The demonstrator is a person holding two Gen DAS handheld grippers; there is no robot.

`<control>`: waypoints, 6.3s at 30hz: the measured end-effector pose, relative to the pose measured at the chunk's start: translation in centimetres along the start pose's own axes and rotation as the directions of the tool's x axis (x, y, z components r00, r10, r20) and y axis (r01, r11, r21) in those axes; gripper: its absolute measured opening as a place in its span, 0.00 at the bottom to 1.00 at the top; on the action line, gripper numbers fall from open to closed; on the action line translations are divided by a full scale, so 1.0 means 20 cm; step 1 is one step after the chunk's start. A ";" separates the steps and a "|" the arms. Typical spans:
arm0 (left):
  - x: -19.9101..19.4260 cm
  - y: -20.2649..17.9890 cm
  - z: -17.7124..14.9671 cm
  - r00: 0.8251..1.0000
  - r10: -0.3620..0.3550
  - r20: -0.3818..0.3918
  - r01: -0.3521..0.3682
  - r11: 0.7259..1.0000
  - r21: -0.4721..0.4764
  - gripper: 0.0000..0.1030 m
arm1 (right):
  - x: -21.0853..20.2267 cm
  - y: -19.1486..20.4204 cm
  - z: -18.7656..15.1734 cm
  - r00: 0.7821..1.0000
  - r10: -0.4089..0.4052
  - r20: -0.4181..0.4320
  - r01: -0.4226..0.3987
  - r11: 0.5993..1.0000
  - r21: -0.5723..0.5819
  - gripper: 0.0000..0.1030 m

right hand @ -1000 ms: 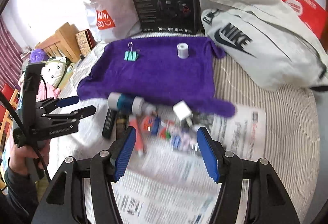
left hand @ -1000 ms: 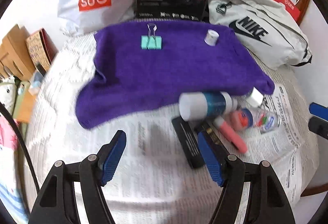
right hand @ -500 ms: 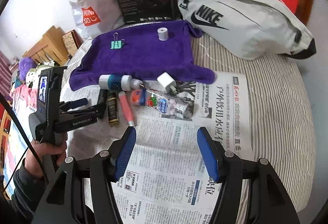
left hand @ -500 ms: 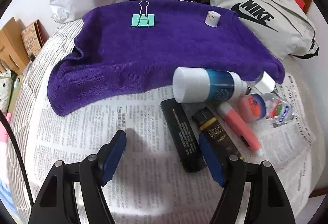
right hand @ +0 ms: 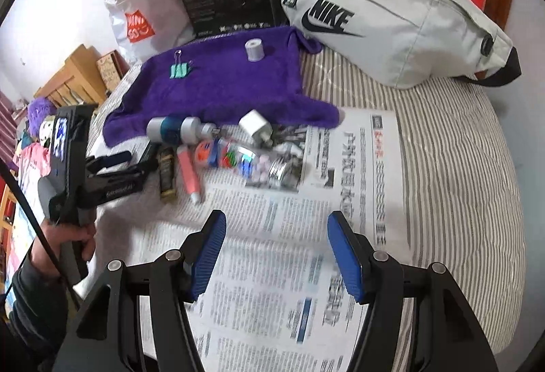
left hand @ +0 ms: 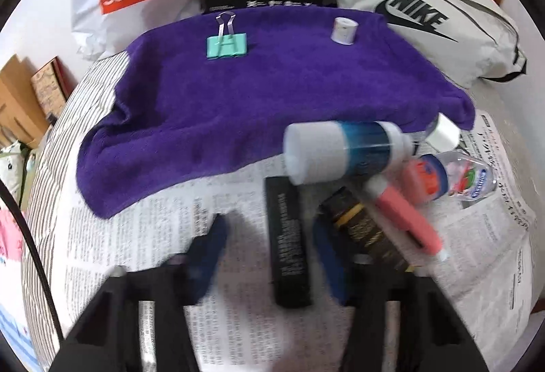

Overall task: Organize rigid objects
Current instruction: 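Grasp the black rectangular case with the left tool, then grasp the clear mint bottle with the right tool while the left tool holds the case, then place the black case on the towel with the left tool while the right tool places the mint bottle there, then grasp the white-and-blue bottle with the left tool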

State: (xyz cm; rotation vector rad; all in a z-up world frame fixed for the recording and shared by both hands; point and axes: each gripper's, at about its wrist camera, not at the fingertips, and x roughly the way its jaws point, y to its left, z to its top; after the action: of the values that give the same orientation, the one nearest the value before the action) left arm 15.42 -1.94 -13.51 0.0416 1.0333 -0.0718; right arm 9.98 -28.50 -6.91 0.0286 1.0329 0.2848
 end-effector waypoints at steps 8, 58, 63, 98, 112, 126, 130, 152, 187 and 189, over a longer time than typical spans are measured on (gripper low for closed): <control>-0.01 -0.01 -0.01 0.999 -0.033 0.028 0.033 0.999 0.030 0.22 | 0.28 0.08 0.12 1.000 0.023 0.006 -0.021 0.984 -0.176 0.52; -0.07 0.03 -0.05 0.996 -0.079 0.052 0.078 0.997 0.029 0.21 | 0.57 0.25 0.15 0.999 -0.024 -0.044 0.022 0.999 -0.046 0.41; -0.10 0.09 -0.06 0.993 -0.110 0.049 0.110 0.994 0.004 0.21 | 0.45 0.15 0.14 1.000 0.004 -0.018 -0.004 1.000 -0.001 0.41; -0.32 0.33 0.33 0.972 -0.179 0.153 0.186 0.982 -0.033 0.20 | 0.37 0.17 0.61 0.990 0.137 0.029 -0.135 0.988 -0.074 0.41; 0.05 0.45 0.57 0.985 -0.155 0.078 0.162 0.982 -0.100 0.20 | 0.72 0.09 0.94 0.999 0.052 -0.007 -0.053 0.996 -0.065 0.41; 0.29 0.42 0.61 0.993 -0.120 -0.010 0.118 0.989 -0.091 0.20 | 1.01 0.21 0.99 0.995 -0.070 -0.069 0.057 0.984 -0.170 0.41; 0.29 0.39 0.61 0.996 -0.093 -0.010 0.092 0.994 -0.066 0.20 | 1.01 0.22 1.00 0.995 -0.081 -0.062 0.069 0.981 -0.181 0.41; 0.16 0.32 0.48 0.992 -0.122 -0.018 0.119 0.985 -0.128 0.53 | 0.82 0.17 0.88 0.997 -0.015 -0.071 0.006 0.992 -0.128 0.54; 0.01 -0.24 0.20 1.000 0.021 -0.016 -0.023 0.990 -0.139 0.76 | 0.26 -0.06 0.10 0.996 0.089 -0.008 -0.088 0.996 0.031 0.73; 0.01 -0.22 0.19 0.999 0.041 -0.017 -0.043 0.988 -0.150 0.76 | 0.27 -0.07 0.08 0.995 0.095 -0.009 -0.095 0.995 0.038 0.73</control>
State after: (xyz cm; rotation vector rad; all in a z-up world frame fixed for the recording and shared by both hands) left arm 18.36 -6.58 -11.71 -0.0735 1.0484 0.0446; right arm 14.26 -28.36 -10.83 0.1103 1.0495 0.3521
